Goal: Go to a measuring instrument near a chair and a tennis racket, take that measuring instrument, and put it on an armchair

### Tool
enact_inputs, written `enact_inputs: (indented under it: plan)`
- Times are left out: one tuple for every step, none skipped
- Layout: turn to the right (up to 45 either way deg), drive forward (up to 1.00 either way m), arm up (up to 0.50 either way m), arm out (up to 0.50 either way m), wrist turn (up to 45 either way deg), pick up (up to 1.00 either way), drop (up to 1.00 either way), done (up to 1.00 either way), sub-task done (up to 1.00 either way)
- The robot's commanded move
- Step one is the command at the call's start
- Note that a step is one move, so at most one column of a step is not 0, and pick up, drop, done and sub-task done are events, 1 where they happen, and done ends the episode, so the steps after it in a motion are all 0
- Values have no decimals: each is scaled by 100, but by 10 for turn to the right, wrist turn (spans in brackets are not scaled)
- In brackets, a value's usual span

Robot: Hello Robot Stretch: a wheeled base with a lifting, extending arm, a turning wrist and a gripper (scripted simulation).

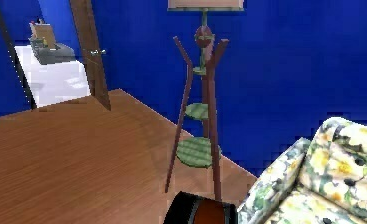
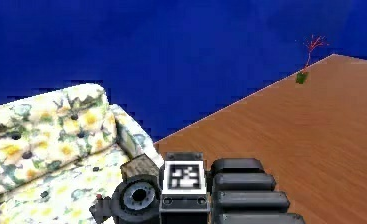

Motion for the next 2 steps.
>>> enact_inputs:
  plan:
    - [-240, 0, 0, 0, 0, 0, 0, 0, 0]
    - [0, 0, 0, 48, 0, 0, 0, 0, 0]
